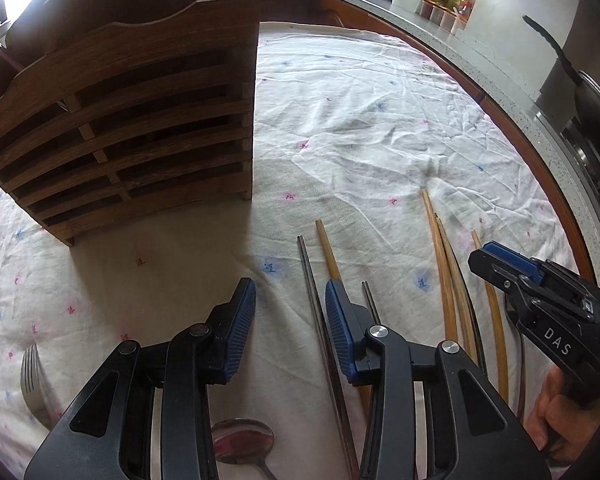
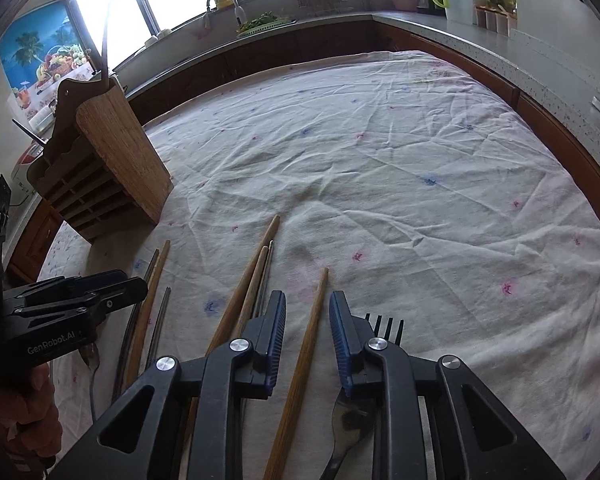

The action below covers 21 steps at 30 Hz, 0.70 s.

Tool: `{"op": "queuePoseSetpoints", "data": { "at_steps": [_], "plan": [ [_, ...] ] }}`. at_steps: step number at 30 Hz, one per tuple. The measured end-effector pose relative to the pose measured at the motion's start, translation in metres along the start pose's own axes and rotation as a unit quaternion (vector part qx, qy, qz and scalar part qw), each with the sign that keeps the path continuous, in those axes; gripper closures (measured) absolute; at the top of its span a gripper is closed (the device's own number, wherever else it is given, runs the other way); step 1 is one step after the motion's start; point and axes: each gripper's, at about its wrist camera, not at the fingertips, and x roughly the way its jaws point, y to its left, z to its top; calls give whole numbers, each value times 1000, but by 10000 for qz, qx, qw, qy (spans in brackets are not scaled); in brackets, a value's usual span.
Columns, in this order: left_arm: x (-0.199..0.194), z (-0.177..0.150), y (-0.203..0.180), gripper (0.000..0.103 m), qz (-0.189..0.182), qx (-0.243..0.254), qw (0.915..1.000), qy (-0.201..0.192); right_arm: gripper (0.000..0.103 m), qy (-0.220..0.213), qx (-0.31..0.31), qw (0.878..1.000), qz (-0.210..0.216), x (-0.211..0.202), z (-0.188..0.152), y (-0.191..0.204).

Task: Organize utensils
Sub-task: 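Close the left tool on another metal chopstick while the right tool grasps a wooden chopstick, then carry both chopsticks to the wooden holder and insert them into its slots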

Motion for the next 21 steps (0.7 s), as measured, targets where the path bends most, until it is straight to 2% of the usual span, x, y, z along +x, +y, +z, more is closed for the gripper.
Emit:
{"op": "queuePoseSetpoints", "data": {
  "at_steps": [7, 9, 11, 13, 18, 21],
  "plan": [
    [5, 0, -13, 73, 311, 377, 9987, -120, 79, -35, -136, 9998, -169, 3, 1, 6],
    [5, 0, -14, 86, 288, 423, 9986, -142, 80, -62, -198, 9994, -272, 3, 0, 8],
    [5, 0, -16, 95, 238, 457, 9986, -141, 88, -65, -232, 9989, -401, 4, 0, 9],
    [5, 0, -17, 96, 259, 475, 9984, -142, 94, -59, -216, 9989, -405, 4, 1, 8],
    [1, 0, -4, 99, -48, 120, 9999, -102, 98, -17, 109, 9999, -106, 0, 3, 1],
    [-12, -1, 6, 99, -246, -75, 9995, -206, 98, -102, 140, 9998, 30, -11, 3, 6]
  ]
}}
